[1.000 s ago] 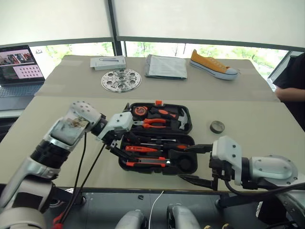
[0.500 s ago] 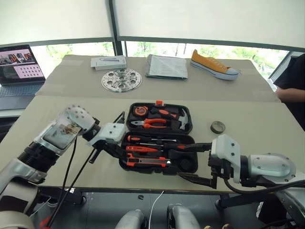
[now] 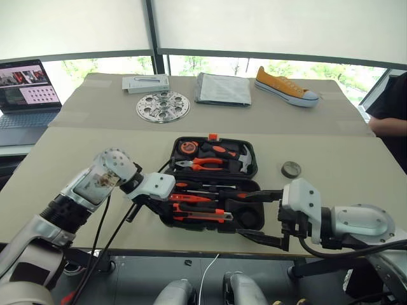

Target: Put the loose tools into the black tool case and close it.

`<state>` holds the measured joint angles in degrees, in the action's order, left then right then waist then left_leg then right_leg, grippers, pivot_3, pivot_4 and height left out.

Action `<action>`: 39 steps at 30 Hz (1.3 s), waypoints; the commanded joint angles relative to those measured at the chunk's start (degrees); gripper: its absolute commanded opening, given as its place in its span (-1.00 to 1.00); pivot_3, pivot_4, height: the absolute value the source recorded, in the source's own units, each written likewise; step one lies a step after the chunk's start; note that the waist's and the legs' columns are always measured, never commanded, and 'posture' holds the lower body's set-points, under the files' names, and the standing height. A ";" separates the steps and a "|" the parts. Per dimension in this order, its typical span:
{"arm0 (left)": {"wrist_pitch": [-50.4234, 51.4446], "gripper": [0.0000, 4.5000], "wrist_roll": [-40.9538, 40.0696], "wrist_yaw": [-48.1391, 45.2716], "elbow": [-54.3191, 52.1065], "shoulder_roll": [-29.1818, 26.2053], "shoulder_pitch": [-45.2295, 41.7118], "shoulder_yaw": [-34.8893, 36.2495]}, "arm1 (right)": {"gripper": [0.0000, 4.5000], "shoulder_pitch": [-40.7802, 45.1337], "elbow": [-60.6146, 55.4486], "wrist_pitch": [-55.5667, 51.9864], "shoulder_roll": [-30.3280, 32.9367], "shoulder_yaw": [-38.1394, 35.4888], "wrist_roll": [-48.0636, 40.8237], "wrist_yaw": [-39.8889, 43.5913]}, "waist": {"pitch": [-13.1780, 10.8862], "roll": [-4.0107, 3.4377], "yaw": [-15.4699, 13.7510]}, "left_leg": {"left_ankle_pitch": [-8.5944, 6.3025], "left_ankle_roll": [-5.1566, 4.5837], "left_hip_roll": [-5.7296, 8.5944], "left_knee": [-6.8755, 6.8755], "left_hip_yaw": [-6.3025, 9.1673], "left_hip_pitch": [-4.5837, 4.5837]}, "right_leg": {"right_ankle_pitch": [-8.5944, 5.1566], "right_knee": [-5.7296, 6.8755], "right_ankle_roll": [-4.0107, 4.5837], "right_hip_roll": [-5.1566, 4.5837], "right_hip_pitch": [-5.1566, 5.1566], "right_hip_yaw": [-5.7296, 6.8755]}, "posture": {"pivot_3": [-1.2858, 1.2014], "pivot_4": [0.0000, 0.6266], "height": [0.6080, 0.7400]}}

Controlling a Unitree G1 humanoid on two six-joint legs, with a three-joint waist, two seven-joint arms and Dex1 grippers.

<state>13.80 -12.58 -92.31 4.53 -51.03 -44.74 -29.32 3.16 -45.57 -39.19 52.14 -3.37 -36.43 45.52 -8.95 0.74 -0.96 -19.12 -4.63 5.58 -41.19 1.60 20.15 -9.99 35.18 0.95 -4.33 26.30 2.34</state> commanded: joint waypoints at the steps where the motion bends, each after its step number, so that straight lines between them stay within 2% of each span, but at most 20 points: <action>1: 0.88 -0.95 -4.79 -0.19 -0.35 -0.83 -3.65 0.29 | 1.00 0.25 -1.47 0.46 -0.31 -1.24 -0.43 -0.51 | 0.00 -0.01 0.02 | 0.00 0.00 0.00 -0.03 0.01 0.02 | 0.00 0.01 0.00 0.00 0.01 0.01 | 0.03 -0.52 1.00; 6: 0.26 -0.95 -2.38 -0.19 1.46 3.52 -4.37 -0.67 | 1.00 0.30 -1.71 0.35 -0.28 -1.09 -0.55 -0.70 | 0.00 -0.01 0.03 | -0.02 -0.04 0.00 -0.08 0.00 0.02 | 0.01 0.00 -0.01 0.00 -0.02 0.02 | 0.03 -0.52 1.00; 15: -7.76 -0.95 6.50 0.81 7.30 9.85 -4.22 -2.07 | 1.00 -0.03 -2.10 -0.08 0.08 -1.69 -1.05 -1.09 | 0.01 -0.01 0.03 | -0.02 -0.04 0.00 -0.10 0.00 0.04 | 0.01 0.00 -0.01 -0.01 -0.02 0.01 | 0.03 -0.52 1.00; 19: -9.22 -0.95 7.64 0.20 8.52 10.42 -4.09 -1.68 | 1.00 -0.34 -2.38 -0.26 0.01 -1.90 -1.22 -1.39 | 0.01 -0.01 -0.62 | -0.05 -0.08 0.00 -0.22 0.01 0.03 | 0.03 -0.01 -0.05 -0.02 -0.09 0.01 | 0.03 -0.52 1.00; 29: -5.77 -0.95 1.54 -0.19 9.11 11.36 -7.44 -0.32 | 1.00 -1.03 -2.59 -0.18 0.07 -2.07 -1.55 -1.94 | 0.01 -0.01 -0.71 | -0.11 -0.20 0.00 -0.46 0.01 0.07 | 0.06 0.08 -0.10 -0.01 -0.11 0.01 | 0.03 -0.52 1.00; 39: -12.82 -0.95 8.25 -0.19 12.11 12.54 -5.29 -2.86 | 1.00 -1.31 -2.58 -0.26 0.40 -2.18 -1.46 -2.01 | 0.01 -0.01 -0.41 | -0.16 -0.26 0.00 -0.46 0.00 0.09 | 0.06 0.05 -0.11 0.01 -0.08 0.00 | 0.03 -0.52 1.00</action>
<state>2.49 -5.98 -92.05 16.73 -38.34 -50.67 -31.70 1.87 -46.56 -39.38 52.20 -3.56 -37.26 43.66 -8.94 0.73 -1.37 -19.28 -4.89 5.58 -41.66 1.61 20.24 -9.93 35.21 0.84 -4.32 26.22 2.34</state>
